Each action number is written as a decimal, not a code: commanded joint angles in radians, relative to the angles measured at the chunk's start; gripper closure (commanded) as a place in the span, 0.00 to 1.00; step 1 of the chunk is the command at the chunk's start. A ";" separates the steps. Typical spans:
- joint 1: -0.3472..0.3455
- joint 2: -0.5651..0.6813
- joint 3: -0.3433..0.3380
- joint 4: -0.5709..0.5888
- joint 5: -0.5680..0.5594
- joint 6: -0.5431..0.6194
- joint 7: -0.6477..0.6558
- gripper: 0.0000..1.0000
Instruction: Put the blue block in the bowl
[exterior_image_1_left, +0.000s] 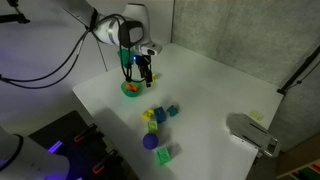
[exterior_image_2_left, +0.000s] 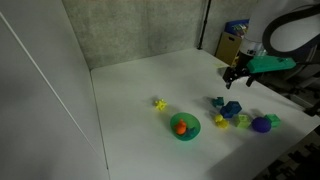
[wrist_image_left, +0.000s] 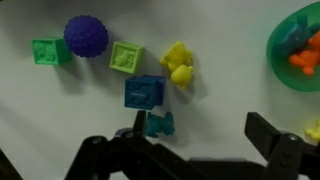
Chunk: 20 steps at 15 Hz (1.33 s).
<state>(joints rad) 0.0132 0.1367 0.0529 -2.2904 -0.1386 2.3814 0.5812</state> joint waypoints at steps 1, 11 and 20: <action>0.014 0.016 -0.038 -0.039 -0.017 0.073 -0.060 0.00; 0.021 0.065 -0.128 -0.064 -0.027 0.164 0.015 0.00; 0.025 0.179 -0.183 -0.055 -0.025 0.341 0.031 0.00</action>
<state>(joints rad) 0.0251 0.2675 -0.0967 -2.3553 -0.1699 2.6580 0.6038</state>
